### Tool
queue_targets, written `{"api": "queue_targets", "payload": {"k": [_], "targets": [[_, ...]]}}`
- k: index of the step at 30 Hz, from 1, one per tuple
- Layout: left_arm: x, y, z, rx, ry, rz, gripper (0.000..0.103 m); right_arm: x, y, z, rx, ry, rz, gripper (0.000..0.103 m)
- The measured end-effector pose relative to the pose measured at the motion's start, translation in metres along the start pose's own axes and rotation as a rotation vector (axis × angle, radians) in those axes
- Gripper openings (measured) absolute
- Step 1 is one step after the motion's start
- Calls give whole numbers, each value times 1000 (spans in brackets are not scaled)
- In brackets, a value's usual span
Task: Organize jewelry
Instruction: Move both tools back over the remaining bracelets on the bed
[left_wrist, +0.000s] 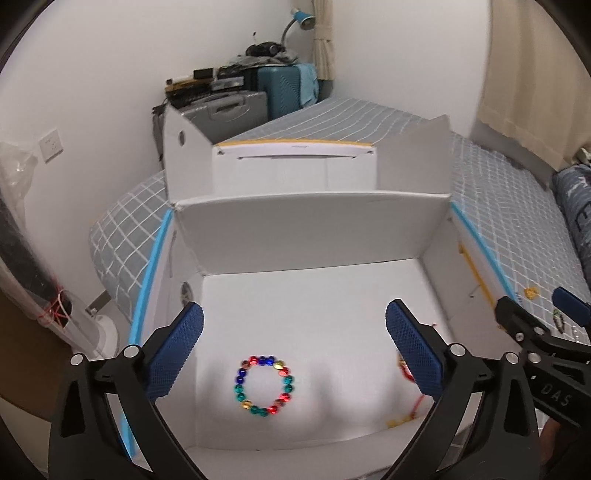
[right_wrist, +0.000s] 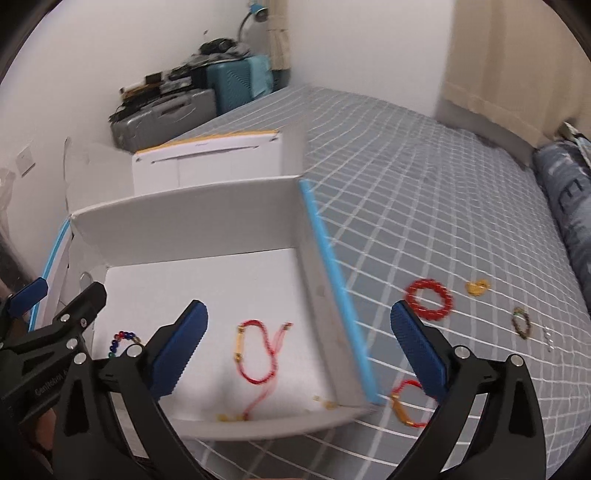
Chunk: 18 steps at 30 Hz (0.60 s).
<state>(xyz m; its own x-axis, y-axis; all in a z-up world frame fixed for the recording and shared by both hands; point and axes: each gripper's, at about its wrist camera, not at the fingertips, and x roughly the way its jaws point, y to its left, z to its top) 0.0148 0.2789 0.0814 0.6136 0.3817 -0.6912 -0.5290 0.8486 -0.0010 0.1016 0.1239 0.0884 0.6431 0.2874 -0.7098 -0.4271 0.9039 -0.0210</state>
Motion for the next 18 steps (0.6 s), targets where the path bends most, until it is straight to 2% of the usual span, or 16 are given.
{"api": "queue_targets", "payload": {"k": [9, 18], "targets": [[-28, -69, -8, 89, -27, -131, 97, -45, -87, -24, 97, -24, -106, 95], [-49, -162, -34, 236, -12, -262, 97, -71, -173, -73, 191, 25, -202, 95]]}}
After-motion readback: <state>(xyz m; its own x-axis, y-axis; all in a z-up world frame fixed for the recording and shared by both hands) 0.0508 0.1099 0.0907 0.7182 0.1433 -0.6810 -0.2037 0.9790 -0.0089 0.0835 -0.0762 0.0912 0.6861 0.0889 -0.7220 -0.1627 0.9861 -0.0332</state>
